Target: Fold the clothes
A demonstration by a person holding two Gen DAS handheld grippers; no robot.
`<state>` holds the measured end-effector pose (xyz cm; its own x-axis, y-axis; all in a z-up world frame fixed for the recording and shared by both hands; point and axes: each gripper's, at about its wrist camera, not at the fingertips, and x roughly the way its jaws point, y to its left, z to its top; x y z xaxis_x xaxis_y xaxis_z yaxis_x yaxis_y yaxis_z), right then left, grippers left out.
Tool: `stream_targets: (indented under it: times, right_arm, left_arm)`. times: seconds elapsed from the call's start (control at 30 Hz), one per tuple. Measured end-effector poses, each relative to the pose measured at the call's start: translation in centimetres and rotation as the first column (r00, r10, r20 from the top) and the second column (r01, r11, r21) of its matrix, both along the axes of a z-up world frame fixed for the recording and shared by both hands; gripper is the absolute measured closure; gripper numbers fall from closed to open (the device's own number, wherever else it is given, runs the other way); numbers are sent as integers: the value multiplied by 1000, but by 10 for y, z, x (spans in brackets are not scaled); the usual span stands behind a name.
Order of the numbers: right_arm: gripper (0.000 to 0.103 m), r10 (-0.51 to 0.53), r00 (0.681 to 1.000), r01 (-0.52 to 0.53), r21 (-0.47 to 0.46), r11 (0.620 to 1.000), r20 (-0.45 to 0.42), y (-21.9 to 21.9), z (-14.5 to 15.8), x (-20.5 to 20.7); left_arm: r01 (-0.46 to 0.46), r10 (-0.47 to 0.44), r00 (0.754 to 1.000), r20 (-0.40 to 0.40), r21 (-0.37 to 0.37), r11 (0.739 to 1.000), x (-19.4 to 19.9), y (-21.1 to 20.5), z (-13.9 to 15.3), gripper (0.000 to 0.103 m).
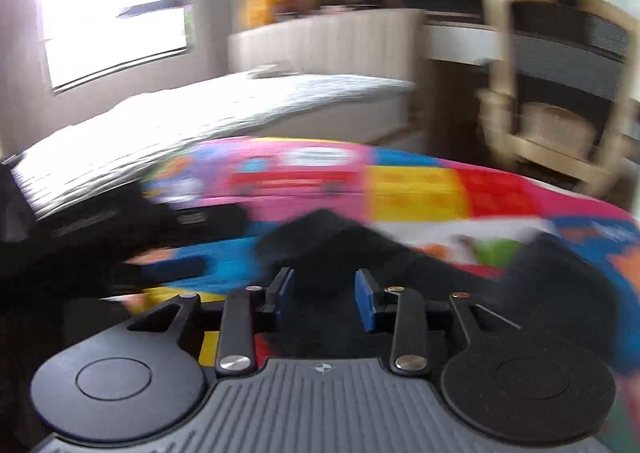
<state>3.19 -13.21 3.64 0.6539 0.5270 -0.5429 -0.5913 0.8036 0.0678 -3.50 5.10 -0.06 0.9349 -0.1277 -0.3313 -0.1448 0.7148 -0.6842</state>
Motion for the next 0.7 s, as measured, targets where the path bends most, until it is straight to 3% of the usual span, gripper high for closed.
stream_targets:
  times: [0.07, 0.13, 0.23, 0.37, 0.47, 0.6, 0.7]
  right_arm:
    - [73, -128, 991, 129, -27, 991, 25, -33, 5, 0]
    - [70, -247, 965, 252, -52, 966, 87, -66, 12, -12]
    - [44, -448, 871, 475, -110, 873, 200, -109, 20, -27]
    - [31, -559, 826, 563, -38, 826, 74, -164, 11, -37]
    - [27, -610, 791, 611, -47, 790, 44, -182, -9, -37]
    - [26, -638, 767, 642, -47, 766, 68, -191, -19, -35]
    - [26, -687, 712, 699, -58, 713, 143, -200, -23, -40]
  left_arm:
    - [0, 0, 1000, -15, 19, 1000, 2, -2, -1, 0]
    - [2, -1, 1000, -29, 32, 999, 3, -3, -1, 0]
    - [5, -2, 998, -60, 55, 998, 6, -6, -2, 0]
    - [13, -4, 994, -105, 87, 996, 11, -12, -2, 0]
    - [22, -11, 993, -120, 88, 996, 13, -14, -2, 0]
    - [33, -20, 990, -139, 89, 995, 16, -16, -1, 0]
    - [53, -40, 989, -145, 87, 995, 15, -18, -1, 0]
